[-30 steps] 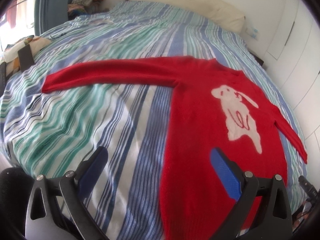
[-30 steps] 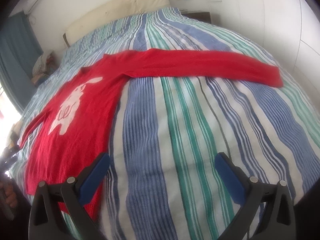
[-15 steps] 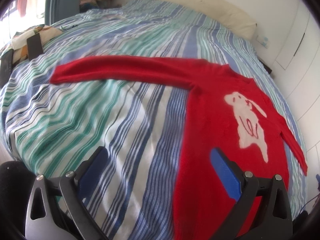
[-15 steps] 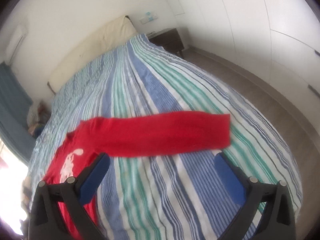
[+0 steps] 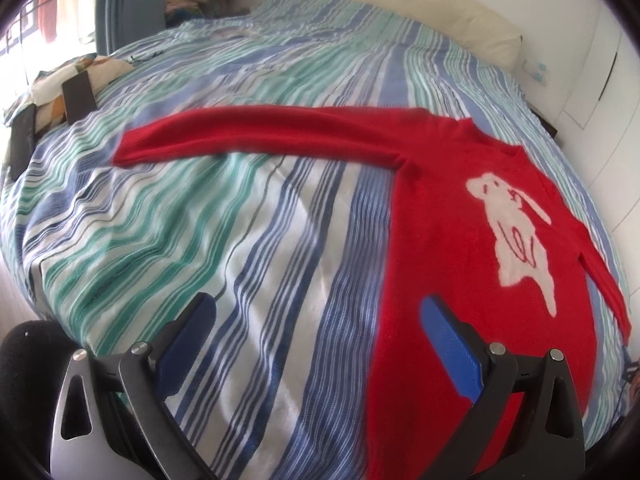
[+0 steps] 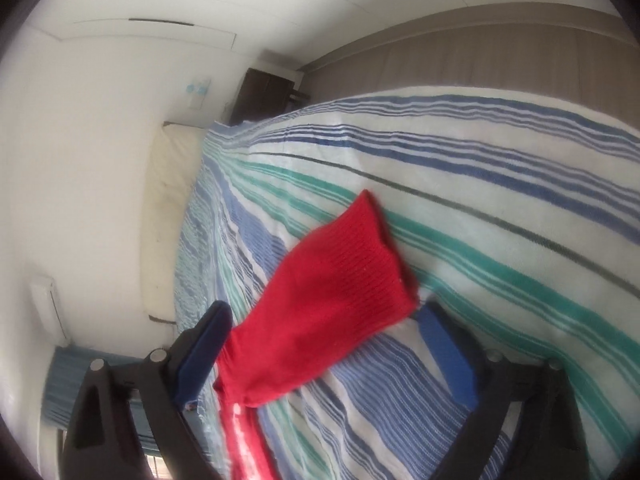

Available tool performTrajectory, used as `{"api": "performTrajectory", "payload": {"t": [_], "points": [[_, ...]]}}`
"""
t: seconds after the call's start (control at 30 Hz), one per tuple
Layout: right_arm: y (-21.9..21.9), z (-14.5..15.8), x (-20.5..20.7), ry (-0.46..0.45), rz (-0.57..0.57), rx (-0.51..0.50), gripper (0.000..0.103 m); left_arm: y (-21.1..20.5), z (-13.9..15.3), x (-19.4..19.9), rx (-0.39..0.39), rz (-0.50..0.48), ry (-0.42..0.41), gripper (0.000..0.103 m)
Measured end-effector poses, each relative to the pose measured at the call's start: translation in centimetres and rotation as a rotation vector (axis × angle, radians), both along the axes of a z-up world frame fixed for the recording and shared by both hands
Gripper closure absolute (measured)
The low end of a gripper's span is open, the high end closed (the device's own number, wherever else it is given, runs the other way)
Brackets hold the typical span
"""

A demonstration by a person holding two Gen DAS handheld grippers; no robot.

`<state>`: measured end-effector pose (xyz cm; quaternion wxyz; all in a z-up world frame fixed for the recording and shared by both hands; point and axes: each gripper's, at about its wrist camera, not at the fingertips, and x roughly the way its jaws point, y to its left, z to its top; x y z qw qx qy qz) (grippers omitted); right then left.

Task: Fold small clothes
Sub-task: 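Grasp a red sleeve cuff with the right gripper and fold it across the body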

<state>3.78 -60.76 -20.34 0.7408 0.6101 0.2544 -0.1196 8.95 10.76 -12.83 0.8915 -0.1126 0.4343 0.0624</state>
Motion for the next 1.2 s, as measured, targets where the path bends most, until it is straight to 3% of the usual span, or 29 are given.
{"api": "performTrajectory", "payload": {"t": [0.13,0.17,0.23,0.3,0.37,0.4,0.5,0.6,0.73,0.83,0.93,1.0,1.03,1.07,1.1,1.2], "points": [[-0.5,-0.1,1.6,0.012,0.058,-0.034,0.012,0.0,-0.5,0.2,-0.004,0.000,0.018,0.001],[-0.6,0.0,1.9,0.021,0.072,-0.049,0.017,-0.1,-0.6,0.2,-0.005,-0.001,0.020,0.001],[-0.7,-0.1,2.4,0.044,0.086,-0.070,0.034,-0.1,-0.6,0.2,-0.004,-0.001,0.024,0.001],[-1.1,-0.7,2.4,0.080,0.091,-0.067,0.074,-0.1,-0.6,0.1,-0.001,0.000,0.024,0.001],[-1.2,-1.2,1.8,0.117,0.076,-0.067,0.095,-0.1,-0.5,0.1,0.001,0.002,0.020,0.001],[-1.2,-1.1,1.6,0.115,0.068,-0.070,0.096,0.0,-0.4,0.0,0.001,0.002,0.016,0.001],[-0.4,2.1,1.7,0.075,0.071,-0.159,0.097,0.1,-0.2,-0.1,-0.007,0.002,0.004,0.001],[2.7,9.0,4.8,-0.040,0.194,-0.286,0.097,0.2,-0.3,0.1,-0.030,0.001,0.002,0.001],[11.2,18.7,11.0,-0.220,0.434,-0.426,0.097,0.4,0.0,0.3,-0.051,0.003,-0.010,0.001],[19.3,23.0,15.4,-0.313,0.629,-0.478,0.097,0.7,0.2,0.2,-0.048,0.008,-0.019,0.001],[28.2,24.0,19.5,-0.345,0.810,-0.521,0.097,1.2,0.1,0.1,-0.046,0.023,-0.021,0.001],[33.6,22.7,21.5,-0.340,0.926,-0.515,0.090,1.4,0.0,0.1,-0.050,0.028,-0.013,0.001],[35.9,21.4,22.6,-0.318,0.988,-0.482,0.081,1.4,-0.1,0.1,-0.049,0.029,-0.007,0.001],[37.7,20.2,23.5,-0.290,1.030,-0.447,0.050,1.4,-0.2,0.1,-0.046,0.030,-0.003,0.001],[38.7,18.7,23.6,-0.276,1.045,-0.415,0.031,1.5,-0.2,0.1,-0.043,0.029,-0.002,0.001],[39.5,16.0,23.1,-0.279,1.029,-0.336,0.031,1.6,-0.2,0.0,-0.046,0.026,-0.005,0.001]]}}
